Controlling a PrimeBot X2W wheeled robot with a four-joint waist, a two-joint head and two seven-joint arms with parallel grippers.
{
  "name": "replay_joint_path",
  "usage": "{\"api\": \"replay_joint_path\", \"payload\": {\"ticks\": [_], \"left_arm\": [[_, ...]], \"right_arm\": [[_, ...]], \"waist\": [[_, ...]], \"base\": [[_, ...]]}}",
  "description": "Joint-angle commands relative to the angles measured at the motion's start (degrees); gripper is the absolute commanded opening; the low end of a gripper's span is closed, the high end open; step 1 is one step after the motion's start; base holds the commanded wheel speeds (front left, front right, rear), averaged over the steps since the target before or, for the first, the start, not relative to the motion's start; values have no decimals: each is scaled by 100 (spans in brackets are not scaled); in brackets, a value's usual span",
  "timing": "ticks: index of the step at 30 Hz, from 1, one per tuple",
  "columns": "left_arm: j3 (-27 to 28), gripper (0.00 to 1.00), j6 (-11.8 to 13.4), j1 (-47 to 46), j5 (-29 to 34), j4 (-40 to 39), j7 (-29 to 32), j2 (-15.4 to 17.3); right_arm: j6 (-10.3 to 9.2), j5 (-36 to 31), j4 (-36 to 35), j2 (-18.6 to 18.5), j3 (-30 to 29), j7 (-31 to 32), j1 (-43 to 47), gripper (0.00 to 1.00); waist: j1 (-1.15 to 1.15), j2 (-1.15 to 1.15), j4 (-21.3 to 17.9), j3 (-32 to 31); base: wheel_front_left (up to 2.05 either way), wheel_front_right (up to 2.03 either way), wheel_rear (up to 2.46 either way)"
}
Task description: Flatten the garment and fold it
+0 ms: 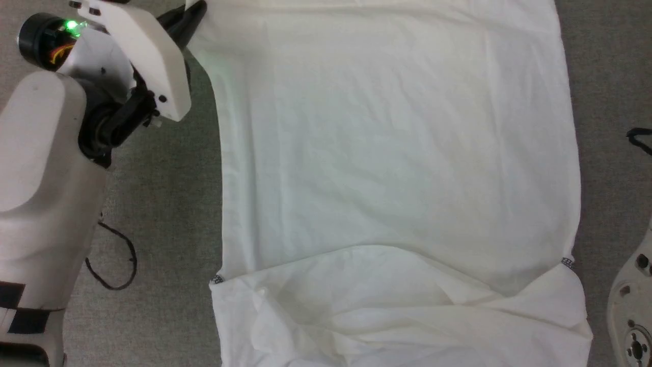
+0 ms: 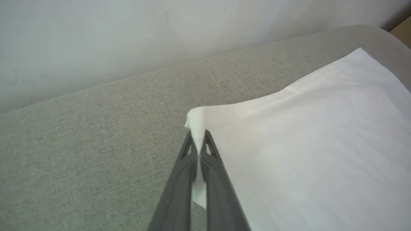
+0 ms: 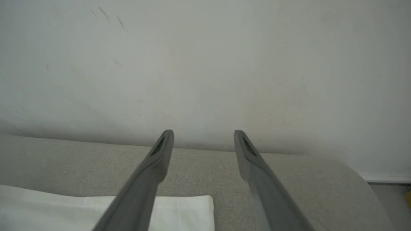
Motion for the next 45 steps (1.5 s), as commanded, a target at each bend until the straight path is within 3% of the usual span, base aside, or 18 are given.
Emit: {"api": "replay_joint_path", "payload": {"ticks": [1,4,8,19,27,28,29,30,38,45], "left_arm": [[-29,0,-18,-73,-22,-15,-37,-44],[-76,0,-21,-150,-23,0,-85,-107],[-132,0,-25,-259,-46,40,-145,-161],[-306,0,-35,-585,-185,142,-326,-262],[-493,0,-38,-756,-351,239,-472,-270],[-512,0,-38,-776,-377,254,-490,-259],[-529,0,-38,-795,-400,268,-508,-246],[-547,0,-38,-812,-424,285,-527,-232],[-551,0,-39,-877,-585,460,-890,-121],[-260,0,41,-1155,-308,544,-1823,22]], "right_arm": [[-3,-90,150,72,-96,143,-52,100],[-3,-433,596,202,-264,819,-107,100],[-3,-743,677,288,-333,1387,-50,100],[-3,-1465,362,360,-742,1778,80,100],[-3,-1390,302,390,-986,2053,83,100],[-3,-1356,303,391,-998,2072,84,79],[-3,-1318,305,391,-1015,2090,80,36],[-3,-1300,306,391,-1025,2107,83,0],[-3,-1033,224,392,-983,1710,17,0],[-3,-870,216,392,-1011,836,-291,0]], "waist": [[0,0,136,149],[0,0,227,281],[0,0,327,434],[0,0,555,819],[0,0,665,975],[0,0,675,988],[0,0,681,1001],[0,0,685,1010],[0,0,606,789],[0,0,486,561]], "base": [[0,0,0],[0,0,0],[0,0,0],[0,0,0],[0,0,0],[0,0,0],[0,0,0],[0,0,0],[0,0,0],[0,0,0]]}}
